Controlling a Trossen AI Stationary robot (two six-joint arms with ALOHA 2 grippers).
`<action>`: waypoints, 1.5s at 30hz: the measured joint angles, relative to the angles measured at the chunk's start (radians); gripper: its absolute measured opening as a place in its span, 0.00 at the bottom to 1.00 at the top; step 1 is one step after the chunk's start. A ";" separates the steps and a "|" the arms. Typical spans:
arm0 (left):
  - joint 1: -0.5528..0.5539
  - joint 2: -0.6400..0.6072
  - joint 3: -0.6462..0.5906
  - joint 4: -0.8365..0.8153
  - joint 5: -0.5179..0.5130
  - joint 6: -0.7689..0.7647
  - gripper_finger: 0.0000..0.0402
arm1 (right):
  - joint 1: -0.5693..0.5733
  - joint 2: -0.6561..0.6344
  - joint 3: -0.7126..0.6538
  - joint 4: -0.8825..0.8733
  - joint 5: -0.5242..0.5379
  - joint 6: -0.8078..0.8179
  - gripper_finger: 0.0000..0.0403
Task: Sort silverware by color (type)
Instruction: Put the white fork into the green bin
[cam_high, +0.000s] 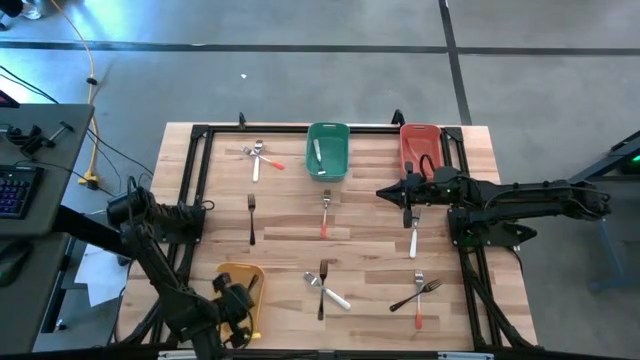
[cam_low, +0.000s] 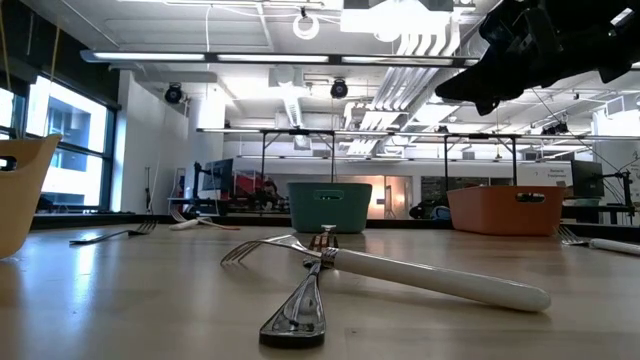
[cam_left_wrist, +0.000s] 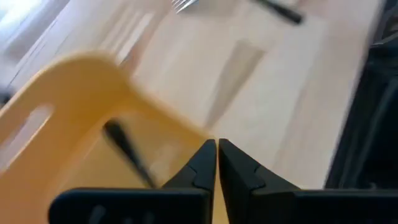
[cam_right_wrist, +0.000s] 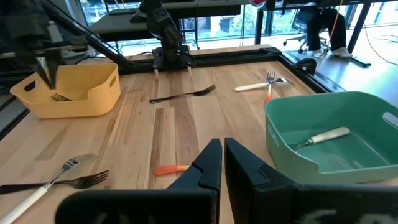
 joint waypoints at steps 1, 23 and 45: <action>0.009 0.000 -0.001 0.025 -0.008 0.049 0.01 | 0.000 0.000 0.000 0.000 0.000 0.000 0.01; 0.488 -0.027 -0.496 1.496 0.450 1.176 0.00 | 0.070 0.000 0.000 -0.011 0.151 0.039 0.01; 0.616 0.071 -0.219 0.928 0.511 1.487 0.20 | 0.312 0.152 0.000 -0.027 0.303 0.071 0.01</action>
